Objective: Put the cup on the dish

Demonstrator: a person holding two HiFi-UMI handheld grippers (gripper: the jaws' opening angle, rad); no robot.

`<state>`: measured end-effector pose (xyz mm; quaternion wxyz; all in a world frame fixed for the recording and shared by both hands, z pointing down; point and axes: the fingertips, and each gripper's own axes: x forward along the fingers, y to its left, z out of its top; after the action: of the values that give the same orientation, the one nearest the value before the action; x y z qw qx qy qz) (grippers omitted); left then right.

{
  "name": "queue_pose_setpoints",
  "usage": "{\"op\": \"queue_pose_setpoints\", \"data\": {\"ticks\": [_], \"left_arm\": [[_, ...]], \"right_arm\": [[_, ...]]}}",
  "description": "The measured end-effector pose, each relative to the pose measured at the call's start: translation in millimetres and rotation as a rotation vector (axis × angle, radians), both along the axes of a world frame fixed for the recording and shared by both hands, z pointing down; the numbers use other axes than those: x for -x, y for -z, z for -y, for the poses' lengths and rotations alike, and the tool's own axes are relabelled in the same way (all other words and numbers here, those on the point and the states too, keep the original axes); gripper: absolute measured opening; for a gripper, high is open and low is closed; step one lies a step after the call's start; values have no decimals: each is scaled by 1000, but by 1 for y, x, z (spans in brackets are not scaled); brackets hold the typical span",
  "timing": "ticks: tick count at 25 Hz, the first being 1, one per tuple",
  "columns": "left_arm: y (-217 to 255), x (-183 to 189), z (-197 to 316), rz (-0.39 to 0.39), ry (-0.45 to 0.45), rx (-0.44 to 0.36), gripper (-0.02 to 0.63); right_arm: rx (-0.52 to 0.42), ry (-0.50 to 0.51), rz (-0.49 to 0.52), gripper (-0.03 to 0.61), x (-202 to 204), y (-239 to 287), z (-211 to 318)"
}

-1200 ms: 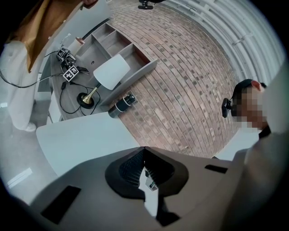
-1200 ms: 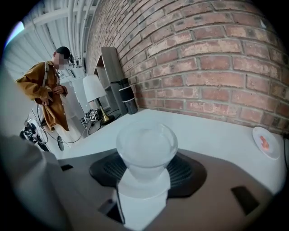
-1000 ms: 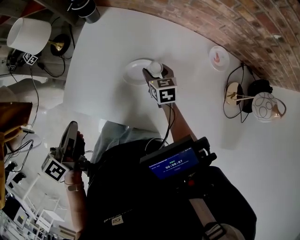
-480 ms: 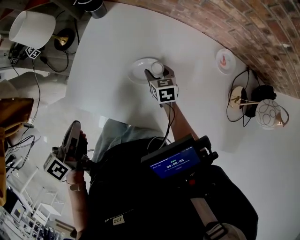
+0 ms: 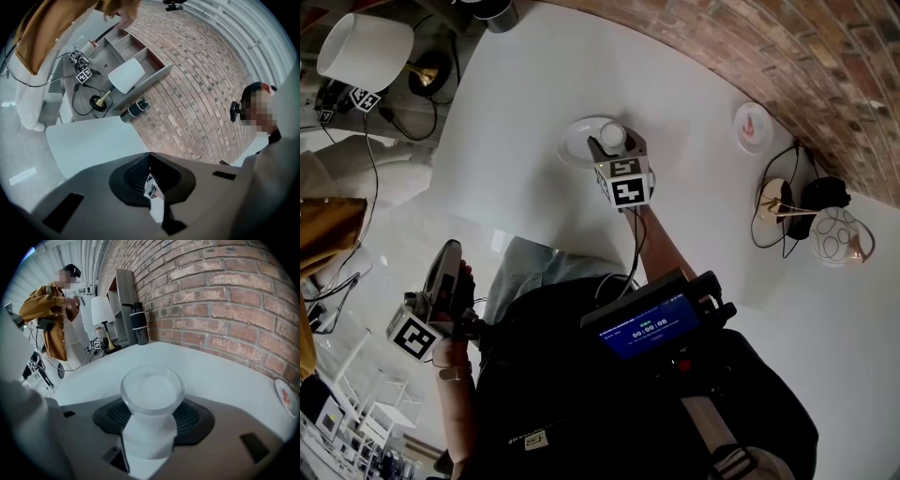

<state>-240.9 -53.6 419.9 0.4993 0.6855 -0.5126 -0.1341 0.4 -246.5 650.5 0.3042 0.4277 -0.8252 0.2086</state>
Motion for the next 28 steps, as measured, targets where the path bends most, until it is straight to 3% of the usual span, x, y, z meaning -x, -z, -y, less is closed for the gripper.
{"op": "queue_pose_setpoints", "data": {"ticks": [14, 28], "left_arm": [[-1, 5, -3, 9, -3, -1, 5], [1, 2, -4, 10, 3, 0, 5]], "right_arm": [[-45, 19, -67, 261, 7, 1, -6], [-51, 29, -50, 261, 10, 2, -7]]}}
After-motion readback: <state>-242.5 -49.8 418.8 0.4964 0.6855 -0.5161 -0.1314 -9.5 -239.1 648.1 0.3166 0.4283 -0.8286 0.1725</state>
